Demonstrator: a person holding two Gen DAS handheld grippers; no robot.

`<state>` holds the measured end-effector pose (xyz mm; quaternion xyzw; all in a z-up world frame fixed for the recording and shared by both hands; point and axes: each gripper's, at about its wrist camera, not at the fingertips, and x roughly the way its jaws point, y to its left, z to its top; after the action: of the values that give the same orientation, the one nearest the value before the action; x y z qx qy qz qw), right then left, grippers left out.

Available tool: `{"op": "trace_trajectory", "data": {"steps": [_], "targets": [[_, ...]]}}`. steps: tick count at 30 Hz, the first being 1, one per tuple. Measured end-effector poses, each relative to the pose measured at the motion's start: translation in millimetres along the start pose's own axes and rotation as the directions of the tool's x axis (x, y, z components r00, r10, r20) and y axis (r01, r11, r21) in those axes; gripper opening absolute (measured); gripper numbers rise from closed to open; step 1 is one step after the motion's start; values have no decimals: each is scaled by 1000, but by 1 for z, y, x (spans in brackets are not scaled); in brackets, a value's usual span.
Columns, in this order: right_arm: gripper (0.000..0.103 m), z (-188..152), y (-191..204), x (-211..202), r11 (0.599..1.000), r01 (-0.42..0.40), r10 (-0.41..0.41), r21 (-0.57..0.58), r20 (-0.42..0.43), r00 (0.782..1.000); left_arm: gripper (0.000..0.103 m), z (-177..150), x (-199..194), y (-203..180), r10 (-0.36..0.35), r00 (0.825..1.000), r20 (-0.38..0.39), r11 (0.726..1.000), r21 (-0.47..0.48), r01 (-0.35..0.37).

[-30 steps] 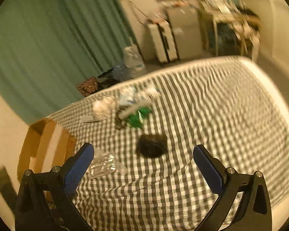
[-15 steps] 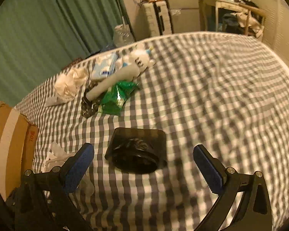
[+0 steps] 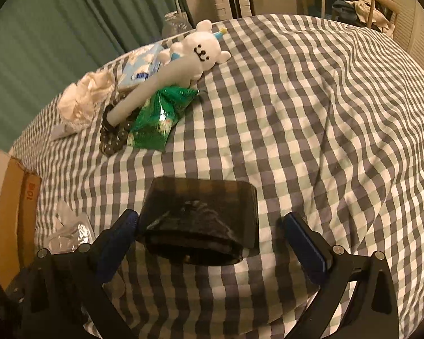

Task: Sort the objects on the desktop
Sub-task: 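Grasp the black cup with the right tool while the left tool grasps the foil tray, then carry the black cup and foil tray over the cardboard box and open both tools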

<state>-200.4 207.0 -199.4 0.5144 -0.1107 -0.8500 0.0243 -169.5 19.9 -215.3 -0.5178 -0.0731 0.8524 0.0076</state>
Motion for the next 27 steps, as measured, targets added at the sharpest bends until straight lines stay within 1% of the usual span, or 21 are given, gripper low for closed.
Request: {"op": "trace_trajectory", "data": {"steps": [1, 3, 7, 8, 9, 10, 11, 14, 16, 18, 19, 23, 27], "targets": [[102, -1, 2, 0, 1000, 0, 0, -8, -4, 1000, 103, -1, 2, -2, -7, 1000, -13, 999, 31, 7], [102, -3, 3, -1, 1000, 2, -2, -13, -2, 1000, 103, -2, 10, -2, 1, 999, -43, 998, 68, 2], [102, -5, 4, 3, 1000, 6, -6, -14, -11, 1000, 103, -1, 10, 3, -12, 999, -38, 999, 39, 14], [96, -5, 5, 3, 1000, 9, -10, -19, -9, 1000, 103, -1, 9, 4, -12, 999, -33, 999, 37, 13], [89, -4, 5, 3, 1000, 18, -18, -22, -4, 1000, 102, -2, 9, 5, -9, 1000, -30, 999, 41, 10], [77, -4, 6, 3, 999, 22, -21, -29, 5, 1000, 101, -3, 7, 7, -3, 1000, -26, 999, 48, 5], [77, -3, 6, 2, 999, 28, -27, -30, 9, 1000, 98, -5, 4, 8, -2, 1000, -22, 999, 52, 3], [77, -4, 5, 2, 1000, 7, -7, -22, 9, 1000, 91, -13, -6, 13, -18, 1000, -24, 999, 48, 19], [77, -4, 5, 0, 1000, 4, -4, -25, 11, 1000, 90, -19, -13, 21, -25, 999, -22, 999, 37, 26], [77, -6, 3, -3, 1000, 2, -2, -26, 11, 1000, 90, -25, -20, 29, -65, 997, -29, 998, 7, 65], [77, -6, 2, -4, 1000, -3, 3, -20, 12, 1000, 90, -27, -23, 31, -71, 997, -27, 997, -4, 71], [77, -8, -6, -10, 1000, -21, 21, 8, 11, 1000, 90, -31, -37, 33, -58, 998, -10, 998, 5, 58], [77, -9, -12, -18, 999, -30, 30, 19, 19, 999, 90, -28, -57, 29, -63, 998, 30, 998, 13, 62]]}}
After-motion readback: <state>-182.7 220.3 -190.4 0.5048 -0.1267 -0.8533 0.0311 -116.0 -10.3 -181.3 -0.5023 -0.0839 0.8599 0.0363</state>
